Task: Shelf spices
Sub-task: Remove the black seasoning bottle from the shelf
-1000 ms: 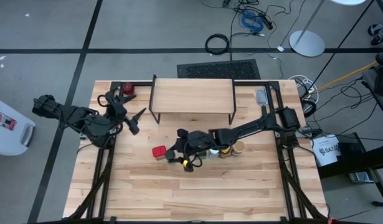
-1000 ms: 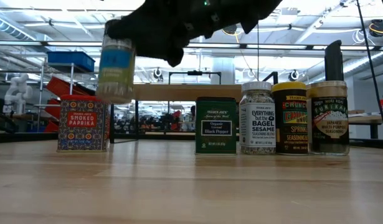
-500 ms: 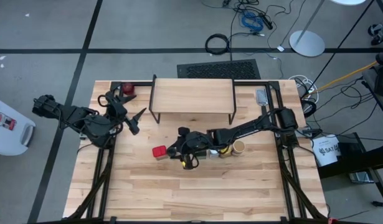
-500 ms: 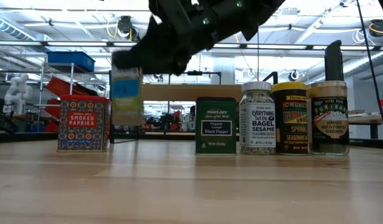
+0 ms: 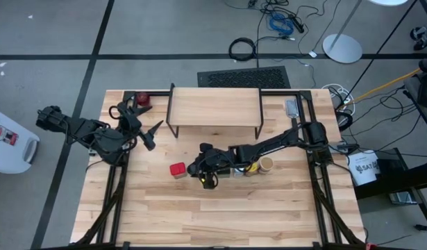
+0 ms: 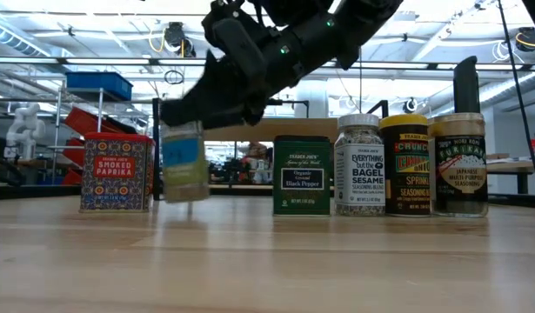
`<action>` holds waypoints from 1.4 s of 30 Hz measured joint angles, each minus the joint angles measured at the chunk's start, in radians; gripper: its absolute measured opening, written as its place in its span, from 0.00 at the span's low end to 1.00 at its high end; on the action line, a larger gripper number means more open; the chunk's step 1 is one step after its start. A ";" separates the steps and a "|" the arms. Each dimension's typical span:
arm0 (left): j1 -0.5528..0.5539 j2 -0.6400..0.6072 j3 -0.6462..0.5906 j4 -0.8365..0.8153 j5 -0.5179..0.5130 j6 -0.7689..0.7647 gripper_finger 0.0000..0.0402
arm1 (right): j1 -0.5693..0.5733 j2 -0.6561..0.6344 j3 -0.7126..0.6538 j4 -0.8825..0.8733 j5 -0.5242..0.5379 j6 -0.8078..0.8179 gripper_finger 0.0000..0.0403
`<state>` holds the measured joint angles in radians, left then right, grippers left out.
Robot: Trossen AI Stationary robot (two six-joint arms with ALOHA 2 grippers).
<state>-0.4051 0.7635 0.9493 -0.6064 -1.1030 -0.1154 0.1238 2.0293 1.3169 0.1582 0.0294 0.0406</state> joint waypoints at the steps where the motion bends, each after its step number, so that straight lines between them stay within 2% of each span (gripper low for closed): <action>1: 0.000 0.000 0.000 0.001 0.000 0.000 0.77 | 0.000 0.001 -0.001 -0.007 0.001 0.000 0.50; 28: 0.000 0.000 0.000 0.008 0.000 -0.001 0.77 | 0.000 0.020 0.000 -0.003 0.001 0.000 0.50; 37: 0.000 0.000 0.000 0.008 0.000 -0.002 0.77 | 0.000 0.025 -0.001 -0.012 -0.001 0.019 0.64; 42: 0.000 0.000 0.000 0.008 0.000 -0.002 0.77 | 0.000 0.024 -0.001 -0.009 -0.001 0.019 0.66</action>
<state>-0.4049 0.7635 0.9493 -0.5987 -1.1034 -0.1169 0.1242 2.0537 1.3163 0.1494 0.0284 0.0597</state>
